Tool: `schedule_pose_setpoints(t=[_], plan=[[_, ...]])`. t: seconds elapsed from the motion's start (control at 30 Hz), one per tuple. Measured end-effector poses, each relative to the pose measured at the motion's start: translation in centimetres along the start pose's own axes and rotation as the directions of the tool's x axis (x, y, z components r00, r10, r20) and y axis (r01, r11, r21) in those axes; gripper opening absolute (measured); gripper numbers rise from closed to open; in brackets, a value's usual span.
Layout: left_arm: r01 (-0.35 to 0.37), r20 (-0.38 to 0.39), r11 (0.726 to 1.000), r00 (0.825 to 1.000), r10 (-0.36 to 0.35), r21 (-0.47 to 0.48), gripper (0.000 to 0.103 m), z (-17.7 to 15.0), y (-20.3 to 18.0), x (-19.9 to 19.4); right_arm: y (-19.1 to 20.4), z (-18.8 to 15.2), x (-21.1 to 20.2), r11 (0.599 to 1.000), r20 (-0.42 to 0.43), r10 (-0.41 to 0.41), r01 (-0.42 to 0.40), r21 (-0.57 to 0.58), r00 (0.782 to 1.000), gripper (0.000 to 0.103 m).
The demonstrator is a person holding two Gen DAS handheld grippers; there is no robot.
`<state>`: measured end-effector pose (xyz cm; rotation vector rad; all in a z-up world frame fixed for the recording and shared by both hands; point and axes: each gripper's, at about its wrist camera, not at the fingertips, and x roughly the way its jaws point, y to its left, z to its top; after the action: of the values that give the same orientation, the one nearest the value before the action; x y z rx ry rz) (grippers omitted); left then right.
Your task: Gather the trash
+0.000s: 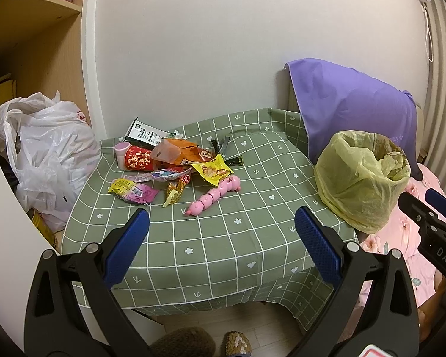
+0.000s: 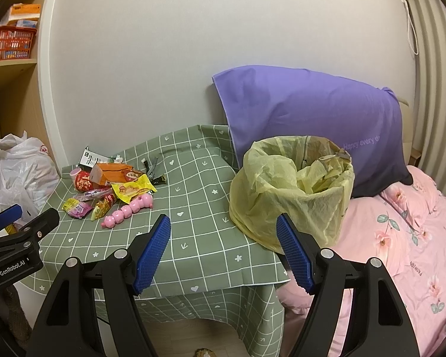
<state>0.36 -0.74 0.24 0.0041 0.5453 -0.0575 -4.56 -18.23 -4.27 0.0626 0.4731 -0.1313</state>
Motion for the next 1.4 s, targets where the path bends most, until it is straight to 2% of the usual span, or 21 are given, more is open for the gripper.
schedule_pose_setpoints(t=[0.2,0.37,0.67,0.83,1.07,1.27,1.3,1.4], plan=[[-0.004,-0.007,0.999,1.0,0.004,-0.032,0.094,0.7,1.5,1.7,0.2,0.9,1.4,1.0,-0.013,-0.001,0.001,-0.011,1.0,0.07],[-0.051,-0.004,0.998,0.999,0.051,-0.039,0.094,1.4,3.5,4.1,0.7,1.7,3.7,1.0,-0.033,0.01,-0.011,-0.012,0.999,0.07],[-0.099,-0.048,0.99,0.994,0.094,-0.105,0.094,2.3,9.0,9.3,3.8,3.9,10.3,0.994,-0.075,0.077,-0.082,-0.075,0.994,0.07],[-0.138,-0.096,0.975,0.988,0.123,-0.172,0.094,2.1,13.5,13.2,6.1,4.9,14.9,0.985,-0.113,0.126,-0.138,-0.107,0.986,0.07],[-0.184,-0.212,0.946,0.969,0.129,-0.267,0.094,2.0,18.9,20.8,9.0,5.5,21.3,0.963,-0.17,0.175,-0.204,-0.174,0.97,0.07],[-0.217,-0.349,0.903,0.933,0.081,-0.371,0.094,1.3,22.5,26.1,8.8,5.0,25.5,0.959,-0.241,0.19,-0.233,-0.164,0.952,0.07],[-0.235,-0.378,0.894,0.922,0.081,-0.382,0.094,1.0,23.0,27.0,8.7,4.9,26.1,0.959,-0.249,0.192,-0.235,-0.158,0.949,0.07],[-0.257,-0.414,0.866,0.908,0.064,-0.429,0.082,0.5,24.0,28.5,8.3,5.0,28.0,0.961,-0.265,0.191,-0.235,-0.145,0.945,0.07]])
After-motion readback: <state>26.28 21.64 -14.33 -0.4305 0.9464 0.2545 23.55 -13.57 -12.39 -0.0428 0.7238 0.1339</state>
